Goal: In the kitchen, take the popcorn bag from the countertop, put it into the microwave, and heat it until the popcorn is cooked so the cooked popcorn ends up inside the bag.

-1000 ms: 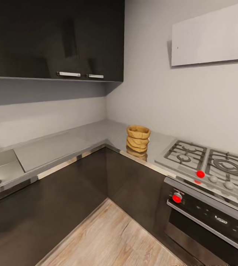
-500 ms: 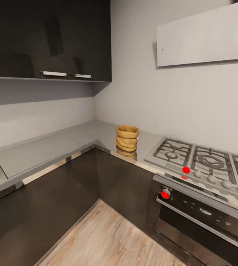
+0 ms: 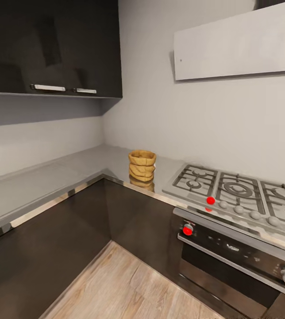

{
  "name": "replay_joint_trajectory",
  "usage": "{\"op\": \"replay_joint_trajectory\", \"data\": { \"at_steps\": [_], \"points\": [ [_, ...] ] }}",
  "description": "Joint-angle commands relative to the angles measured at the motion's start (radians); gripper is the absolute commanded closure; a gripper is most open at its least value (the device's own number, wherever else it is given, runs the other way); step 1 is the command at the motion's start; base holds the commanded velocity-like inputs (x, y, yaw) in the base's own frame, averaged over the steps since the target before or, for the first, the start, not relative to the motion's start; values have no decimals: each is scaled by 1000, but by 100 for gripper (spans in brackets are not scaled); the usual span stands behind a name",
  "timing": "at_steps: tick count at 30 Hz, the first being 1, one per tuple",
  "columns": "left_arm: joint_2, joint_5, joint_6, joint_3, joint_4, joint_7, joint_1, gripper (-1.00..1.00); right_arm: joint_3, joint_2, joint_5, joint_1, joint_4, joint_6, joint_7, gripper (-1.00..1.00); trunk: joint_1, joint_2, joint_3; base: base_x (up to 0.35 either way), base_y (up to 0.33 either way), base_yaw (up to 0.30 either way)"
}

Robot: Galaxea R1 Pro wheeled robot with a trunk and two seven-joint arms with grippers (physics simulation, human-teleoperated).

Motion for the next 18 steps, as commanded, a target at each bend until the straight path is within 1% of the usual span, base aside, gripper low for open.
{"op": "replay_joint_trajectory", "data": {
  "at_steps": [1,13,14,15,16,17,18],
  "points": [
    [0,9,-4,-9,1,0,-1,-100,-9,-1,6,-1,3,-6,2,-100,0,-1,-1,0,0,-35],
    [0,10,-5,-9,1,0,-1,-100,-5,-8,15,-1,1,1,4,-100,0,-1,-1,0,0,-3],
    [0,10,-5,-9,2,0,-1,-100,28,-6,59,-1,-4,5,6,-100,0,-1,-1,0,0,0],
    [0,10,-5,-9,2,0,-1,-100,54,-3,90,-2,-7,6,7,-100,0,-1,-1,0,0,0],
    [0,10,-5,-9,2,0,-1,-100,89,7,130,-2,-20,9,8,-100,0,-1,-1,0,0,0],
    [0,10,-5,-9,1,0,-1,-100,126,79,179,-3,-146,65,11,-100,0,-1,-1,0,0,0],
    [0,10,-5,-9,1,0,-1,-100,130,97,184,-3,-194,108,14,-100,0,-1,-1,0,0,0]
  ]
}}
